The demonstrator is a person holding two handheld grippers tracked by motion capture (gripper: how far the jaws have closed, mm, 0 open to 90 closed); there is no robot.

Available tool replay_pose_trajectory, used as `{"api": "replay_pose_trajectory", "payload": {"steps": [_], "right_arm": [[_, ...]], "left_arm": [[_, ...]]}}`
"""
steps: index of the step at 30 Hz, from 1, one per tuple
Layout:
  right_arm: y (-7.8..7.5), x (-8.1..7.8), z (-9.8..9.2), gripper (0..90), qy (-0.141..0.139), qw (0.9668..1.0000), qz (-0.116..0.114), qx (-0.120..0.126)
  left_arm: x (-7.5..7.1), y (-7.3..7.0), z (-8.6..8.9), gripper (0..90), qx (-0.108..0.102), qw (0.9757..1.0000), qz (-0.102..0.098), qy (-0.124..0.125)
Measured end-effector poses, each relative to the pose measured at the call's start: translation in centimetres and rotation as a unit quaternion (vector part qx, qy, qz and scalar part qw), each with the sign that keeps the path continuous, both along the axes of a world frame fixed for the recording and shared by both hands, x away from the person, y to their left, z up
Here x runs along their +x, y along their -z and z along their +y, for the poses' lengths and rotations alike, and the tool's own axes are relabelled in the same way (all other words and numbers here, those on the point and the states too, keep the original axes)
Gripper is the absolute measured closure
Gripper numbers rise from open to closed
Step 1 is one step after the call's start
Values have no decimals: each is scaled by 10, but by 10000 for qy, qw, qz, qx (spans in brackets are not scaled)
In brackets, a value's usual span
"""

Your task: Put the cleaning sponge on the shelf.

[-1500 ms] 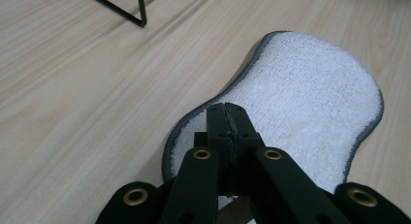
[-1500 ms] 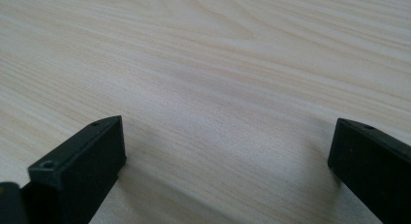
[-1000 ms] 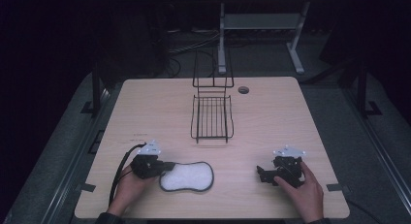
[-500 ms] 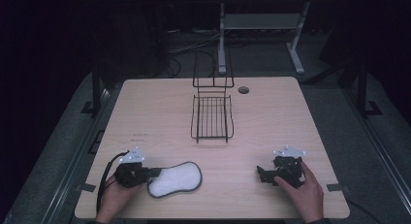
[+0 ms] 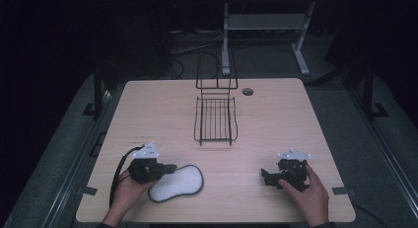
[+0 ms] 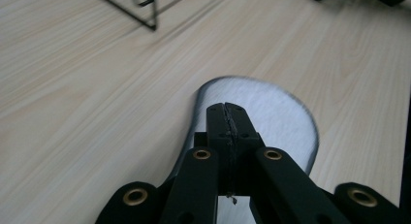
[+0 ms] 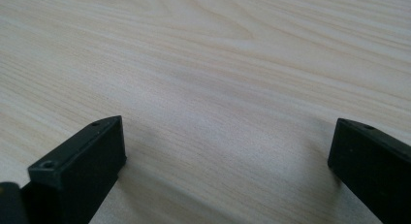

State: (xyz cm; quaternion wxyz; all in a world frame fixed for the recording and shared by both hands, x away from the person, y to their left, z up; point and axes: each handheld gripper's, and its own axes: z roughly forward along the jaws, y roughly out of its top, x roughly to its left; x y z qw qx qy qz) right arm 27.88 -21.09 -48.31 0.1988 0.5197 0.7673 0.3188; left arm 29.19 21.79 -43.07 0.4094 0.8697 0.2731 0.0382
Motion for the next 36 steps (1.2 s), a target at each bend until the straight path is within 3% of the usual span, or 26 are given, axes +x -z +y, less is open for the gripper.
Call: {"api": "replay_pose_trajectory", "payload": {"steps": [6, 12, 26, 33, 36], "right_arm": [[0, 0, 0, 0, 0, 10000, 0, 1], [0, 0, 0, 0, 1, 10000, 1, 0], [0, 0, 0, 0, 7, 10000, 1, 2], [0, 0, 0, 0, 5, 10000, 1, -1], [0, 0, 0, 0, 5, 10000, 0, -1]], "left_arm": [[8, 6, -28, 896, 159, 9994, 87, 305], [13, 15, -37, 896, 362, 9986, 207, 338], [25, 16, -23, 896, 385, 9991, 157, 22], [26, 13, -15, 889, 230, 9996, 150, -111], [24, 8, -9, 825, 109, 9997, 68, -228]]}}
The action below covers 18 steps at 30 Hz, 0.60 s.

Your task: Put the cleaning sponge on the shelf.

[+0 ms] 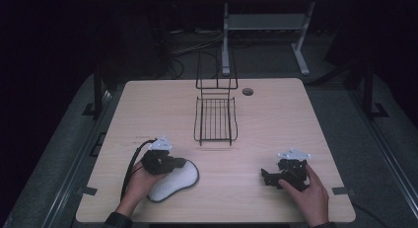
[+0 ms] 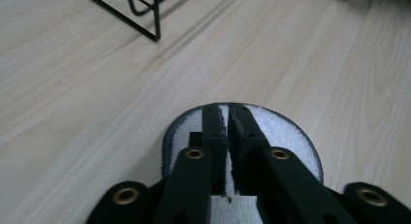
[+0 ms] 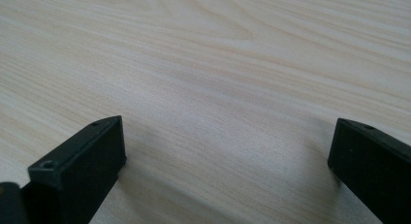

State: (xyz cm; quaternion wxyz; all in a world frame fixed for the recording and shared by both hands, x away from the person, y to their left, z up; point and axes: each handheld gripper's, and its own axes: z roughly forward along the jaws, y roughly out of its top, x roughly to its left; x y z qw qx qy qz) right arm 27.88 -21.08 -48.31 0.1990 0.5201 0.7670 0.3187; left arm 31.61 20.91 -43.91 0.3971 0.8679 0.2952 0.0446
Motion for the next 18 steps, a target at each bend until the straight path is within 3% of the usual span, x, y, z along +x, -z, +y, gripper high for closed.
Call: {"api": "replay_pose_trajectory", "payload": {"steps": [4, 11, 18], "right_arm": [[0, 0, 0, 0, 0, 10000, 0, 0], [0, 0, 0, 0, 1, 10000, 0, 0], [0, 0, 0, 0, 0, 10000, 1, -1]], "left_arm": [[-4, -4, 10, 665, -90, 9997, -35, -227], [-15, -4, 28, 379, -114, 9992, -43, -386], [-27, 0, 37, 198, -103, 9987, -78, -491]]}}
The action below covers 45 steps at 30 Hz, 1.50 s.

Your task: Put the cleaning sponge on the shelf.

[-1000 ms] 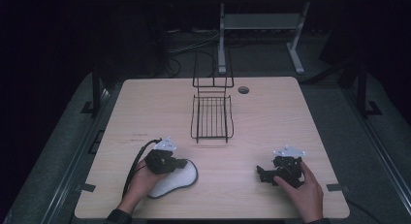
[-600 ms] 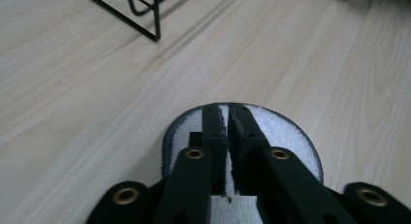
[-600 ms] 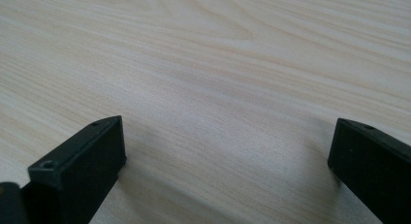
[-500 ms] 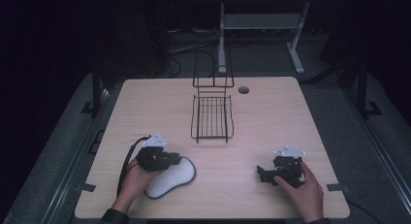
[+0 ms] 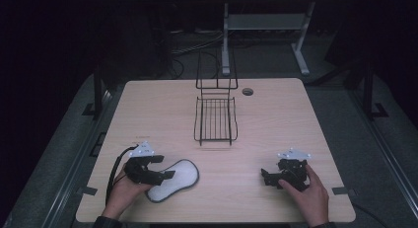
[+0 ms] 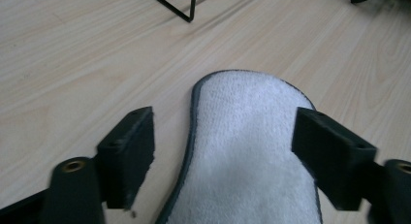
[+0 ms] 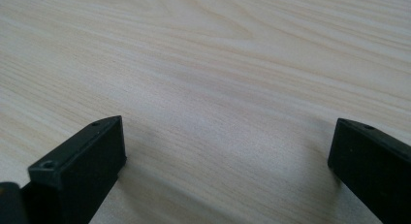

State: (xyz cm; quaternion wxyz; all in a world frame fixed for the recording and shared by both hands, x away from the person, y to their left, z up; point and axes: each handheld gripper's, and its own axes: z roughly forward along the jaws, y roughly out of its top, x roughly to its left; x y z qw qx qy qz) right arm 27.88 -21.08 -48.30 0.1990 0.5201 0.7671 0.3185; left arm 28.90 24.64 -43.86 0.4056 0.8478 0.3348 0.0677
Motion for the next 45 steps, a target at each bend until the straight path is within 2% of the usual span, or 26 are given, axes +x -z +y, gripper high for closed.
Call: {"api": "replay_pose_trajectory", "payload": {"steps": [2, 5, 14, 24, 26, 33, 38, 45], "right_arm": [[0, 0, 0, 0, 1, 10000, 0, 2], [0, 0, 0, 0, 5, 10000, 4, 7], [0, 0, 0, 0, 14, 10000, 6, 17], [0, 0, 0, 0, -5, 10000, -3, 1], [0, 0, 0, 0, -3, 10000, -2, 3], [0, 0, 0, 0, -5, 10000, -4, 0], [0, 0, 0, 0, -7, 10000, -5, -3], [0, 0, 0, 0, -1, 10000, -4, -2]], "left_arm": [[-3, 2, 1, 151, 26, 10000, 15, 19], [-5, 10, 0, 133, 91, 9999, 18, 100], [-2, 16, -8, 130, 222, 9991, 84, 345], [-1, 20, -13, 130, 351, 9984, 110, 433], [0, 22, -14, 130, 466, 9976, 93, 503], [1, 25, -16, 127, 578, 9963, 226, 597], [1, 24, -20, 126, 738, 9947, 188, 693], [1, 21, -20, 201, 772, 9930, 232, 861]]}}
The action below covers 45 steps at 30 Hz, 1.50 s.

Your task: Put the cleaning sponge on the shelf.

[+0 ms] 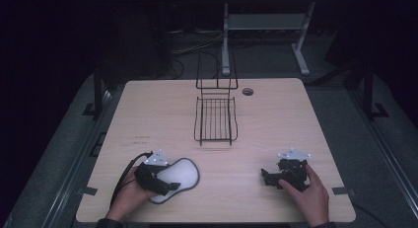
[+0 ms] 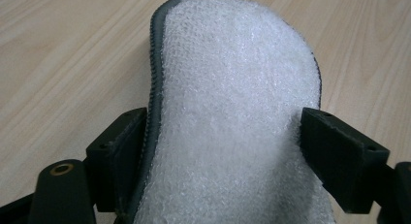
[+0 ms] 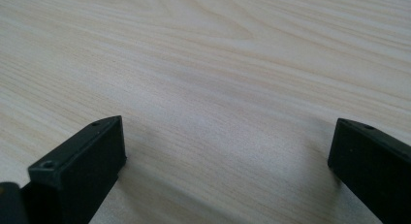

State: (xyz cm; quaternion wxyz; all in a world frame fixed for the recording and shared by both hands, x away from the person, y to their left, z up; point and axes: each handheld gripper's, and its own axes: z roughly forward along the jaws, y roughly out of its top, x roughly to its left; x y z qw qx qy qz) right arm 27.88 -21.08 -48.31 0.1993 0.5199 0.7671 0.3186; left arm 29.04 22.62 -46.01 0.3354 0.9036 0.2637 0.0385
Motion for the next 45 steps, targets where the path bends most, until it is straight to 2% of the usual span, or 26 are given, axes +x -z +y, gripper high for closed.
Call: {"api": "replay_pose_trajectory", "payload": {"steps": [4, 15, 20, 27, 36, 42, 45], "right_arm": [[0, 0, 0, 0, -2, 10000, 2, 3], [0, 0, 0, 0, -3, 10000, 0, 3], [0, 0, 0, 0, -4, 10000, 0, 3], [0, 0, 0, 0, -5, 10000, -1, 0], [0, 0, 0, 0, -4, 10000, 1, 1], [0, 0, 0, 0, -6, 10000, 0, -2], [0, 0, 0, 0, -5, 10000, 0, 1]], "left_arm": [[1, -1, 1, 235, -58, 10000, 64, 20], [2, -11, 10, 356, -158, 9998, -61, 61], [2, -17, 14, 457, -416, 9991, -32, 77], [1, -22, 17, 536, -564, 9983, -15, 115], [0, -31, 20, 649, -883, 9959, 63, 189], [-2, -38, 22, 719, -1138, 9930, 223, 236], [-3, -42, 24, 759, -1184, 9923, 261, 257]]}}
